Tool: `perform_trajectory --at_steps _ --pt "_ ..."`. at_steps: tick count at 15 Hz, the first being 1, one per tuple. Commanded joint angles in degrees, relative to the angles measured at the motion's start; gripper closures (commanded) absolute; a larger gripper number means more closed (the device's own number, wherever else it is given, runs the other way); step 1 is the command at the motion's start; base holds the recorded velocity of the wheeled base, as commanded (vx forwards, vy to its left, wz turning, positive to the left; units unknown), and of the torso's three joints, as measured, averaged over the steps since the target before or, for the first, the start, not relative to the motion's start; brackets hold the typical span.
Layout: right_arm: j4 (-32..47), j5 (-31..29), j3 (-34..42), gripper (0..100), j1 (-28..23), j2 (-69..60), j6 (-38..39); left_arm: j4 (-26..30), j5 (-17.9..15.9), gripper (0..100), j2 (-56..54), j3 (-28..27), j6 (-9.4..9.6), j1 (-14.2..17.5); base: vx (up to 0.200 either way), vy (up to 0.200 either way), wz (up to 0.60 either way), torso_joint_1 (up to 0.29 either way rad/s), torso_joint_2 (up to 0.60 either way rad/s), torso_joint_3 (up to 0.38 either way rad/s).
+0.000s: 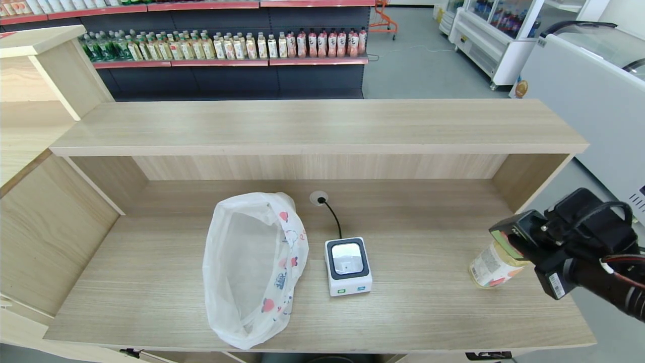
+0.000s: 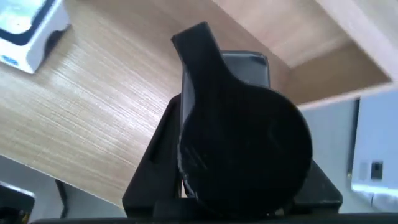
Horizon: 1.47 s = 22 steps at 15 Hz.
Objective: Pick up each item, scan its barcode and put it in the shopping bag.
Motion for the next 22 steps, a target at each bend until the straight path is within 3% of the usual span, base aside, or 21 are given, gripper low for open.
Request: perform_trajectory --at_steps 1,4,5,7,9,11,14,18,22 --pt "-1.54 5.7 0.35 100 3.8 -1.95 -8.89 -0.01 0.04 0 -0.02 -0.04 -0.01 0.0 0.0 0.0 0.0 0.0 0.0 0.0" --pt "-1.1 22.92 0.44 100 3.09 -1.42 -28.05 -0.01 0.04 0 -0.02 0.05 -0.01 0.0 0.0 0.0 0.0 0.0 0.0 0.0" --pt "-0.04 30.31 0.53 100 2.66 -0.81 -40.7 -0.01 0.04 0 -0.02 -0.04 -0.01 0.0 0.0 0.0 0.0 0.0 0.0 0.0" --pt "5.67 37.95 0.44 100 2.57 0.25 -56.35 -0.01 -0.05 0 -0.02 0.05 -0.01 0.0 0.0 0.0 0.0 0.0 0.0 0.0" --pt "15.42 45.69 -0.09 100 1.51 4.64 -79.73 -0.01 0.04 0 -0.02 -0.04 -0.01 0.0 0.0 0.0 0.0 0.0 0.0 0.0" --pt "16.83 46.83 -1.23 100 2.39 7.19 -95.28 -0.01 0.04 0 -0.02 -0.04 -0.01 0.0 0.0 0.0 0.0 0.0 0.0 0.0" --pt "16.83 49.11 -1.94 100 3.97 12.38 -107.32 -0.01 0.04 0 -0.02 0.05 -0.01 0.0 0.0 0.0 0.0 0.0 0.0 0.0" --pt "12.61 52.72 -6.33 100 8.63 19.14 -115.23 -0.01 0.04 0 -0.02 -0.04 -0.01 0.0 0.0 0.0 0.0 0.0 0.0 0.0" --pt "8.04 54.21 -12.04 100 16.98 25.65 -115.67 -0.01 0.04 0 -0.02 -0.04 -0.01 0.0 0.0 0.0 0.0 0.0 0.0 0.0"
